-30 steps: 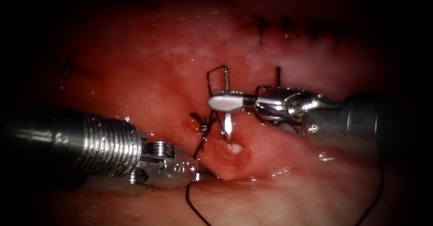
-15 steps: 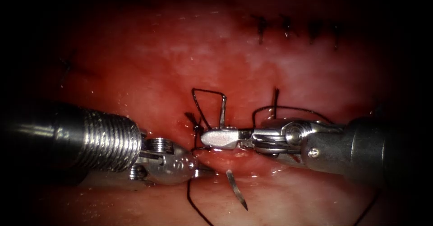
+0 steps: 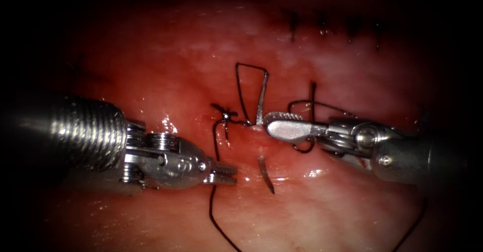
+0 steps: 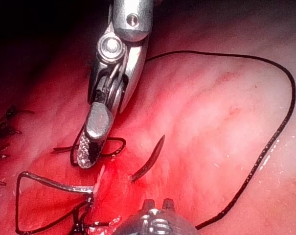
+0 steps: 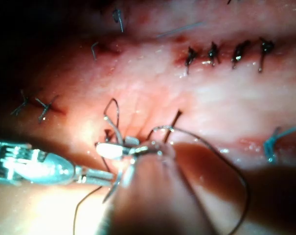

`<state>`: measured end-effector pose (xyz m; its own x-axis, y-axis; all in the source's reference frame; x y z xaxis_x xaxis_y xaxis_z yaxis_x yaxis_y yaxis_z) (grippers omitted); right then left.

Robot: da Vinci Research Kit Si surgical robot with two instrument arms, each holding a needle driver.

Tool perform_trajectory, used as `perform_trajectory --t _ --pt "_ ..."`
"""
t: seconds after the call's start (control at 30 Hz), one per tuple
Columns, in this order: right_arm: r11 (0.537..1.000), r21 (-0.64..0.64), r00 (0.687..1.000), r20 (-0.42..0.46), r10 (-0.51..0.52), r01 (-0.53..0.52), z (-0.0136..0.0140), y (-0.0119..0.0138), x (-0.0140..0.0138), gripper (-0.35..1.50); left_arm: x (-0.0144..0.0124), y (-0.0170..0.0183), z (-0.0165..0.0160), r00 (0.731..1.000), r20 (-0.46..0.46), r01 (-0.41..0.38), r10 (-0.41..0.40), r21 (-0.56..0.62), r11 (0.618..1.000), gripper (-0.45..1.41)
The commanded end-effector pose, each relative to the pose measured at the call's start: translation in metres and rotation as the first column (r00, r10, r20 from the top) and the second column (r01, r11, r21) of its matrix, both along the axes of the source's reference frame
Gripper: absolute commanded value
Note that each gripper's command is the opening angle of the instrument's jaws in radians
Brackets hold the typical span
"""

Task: Wound Closure

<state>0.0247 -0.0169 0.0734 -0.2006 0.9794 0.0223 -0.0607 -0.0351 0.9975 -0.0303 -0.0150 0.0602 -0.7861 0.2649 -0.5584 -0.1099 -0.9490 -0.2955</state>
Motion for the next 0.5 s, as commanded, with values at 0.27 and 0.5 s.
perform_trajectory --t 0.27,0.5 --pt "1.000 -0.023 1.000 0.021 0.017 -0.017 0.0015 0.0005 -0.0013 1.01 -0.0038 0.0002 0.0008 0.990 0.136 -0.027 0.040 -0.097 0.995 0.52" --pt "1.000 -0.028 1.000 0.020 0.010 -0.009 0.0020 0.0002 -0.0012 0.94 -0.0032 0.0011 -0.0001 0.992 0.126 -0.001 0.016 -0.119 0.993 0.37"
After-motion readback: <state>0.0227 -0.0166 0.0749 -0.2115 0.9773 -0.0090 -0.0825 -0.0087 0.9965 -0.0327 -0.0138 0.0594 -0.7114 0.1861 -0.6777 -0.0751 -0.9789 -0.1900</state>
